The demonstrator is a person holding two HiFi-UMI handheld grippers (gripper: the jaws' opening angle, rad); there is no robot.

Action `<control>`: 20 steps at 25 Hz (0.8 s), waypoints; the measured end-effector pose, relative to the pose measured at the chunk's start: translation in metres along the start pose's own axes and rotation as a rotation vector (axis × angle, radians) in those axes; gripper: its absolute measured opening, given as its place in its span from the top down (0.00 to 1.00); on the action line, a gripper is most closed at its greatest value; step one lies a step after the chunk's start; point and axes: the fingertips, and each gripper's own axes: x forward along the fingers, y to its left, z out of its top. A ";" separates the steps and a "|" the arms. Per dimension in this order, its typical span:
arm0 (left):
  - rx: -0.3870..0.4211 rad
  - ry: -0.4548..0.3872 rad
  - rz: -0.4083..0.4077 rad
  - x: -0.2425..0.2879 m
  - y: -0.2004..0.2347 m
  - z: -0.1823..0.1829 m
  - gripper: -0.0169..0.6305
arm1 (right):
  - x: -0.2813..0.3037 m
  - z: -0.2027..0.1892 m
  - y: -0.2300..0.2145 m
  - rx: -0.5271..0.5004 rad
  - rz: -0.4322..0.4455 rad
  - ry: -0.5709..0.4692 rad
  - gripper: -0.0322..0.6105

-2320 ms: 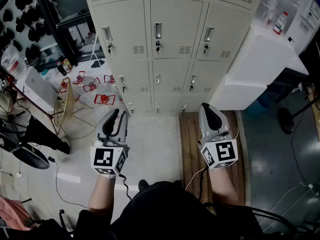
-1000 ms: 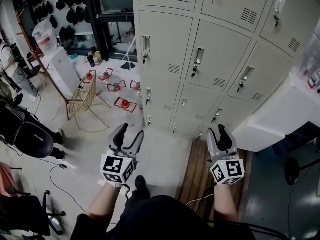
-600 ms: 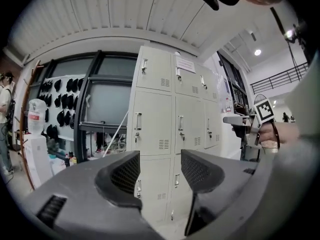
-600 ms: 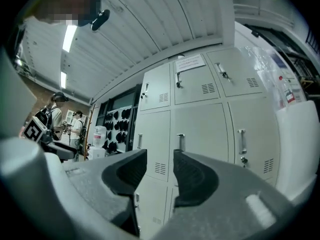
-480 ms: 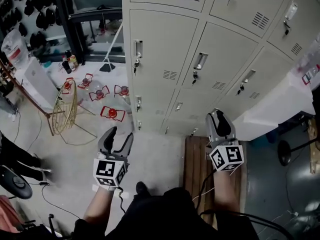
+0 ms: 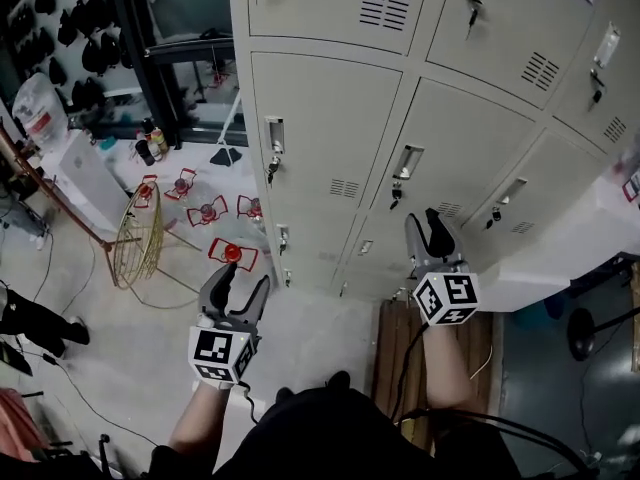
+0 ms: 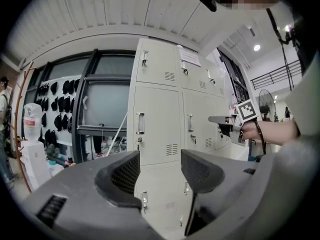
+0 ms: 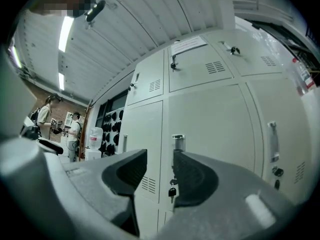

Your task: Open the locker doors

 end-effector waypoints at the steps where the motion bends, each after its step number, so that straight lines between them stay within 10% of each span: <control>1: 0.007 -0.005 0.011 0.006 -0.001 0.005 0.58 | 0.010 -0.001 -0.004 0.002 0.012 -0.001 0.69; 20: -0.024 0.020 0.073 0.066 -0.001 -0.006 0.58 | 0.116 -0.028 -0.032 -0.048 0.078 0.049 0.72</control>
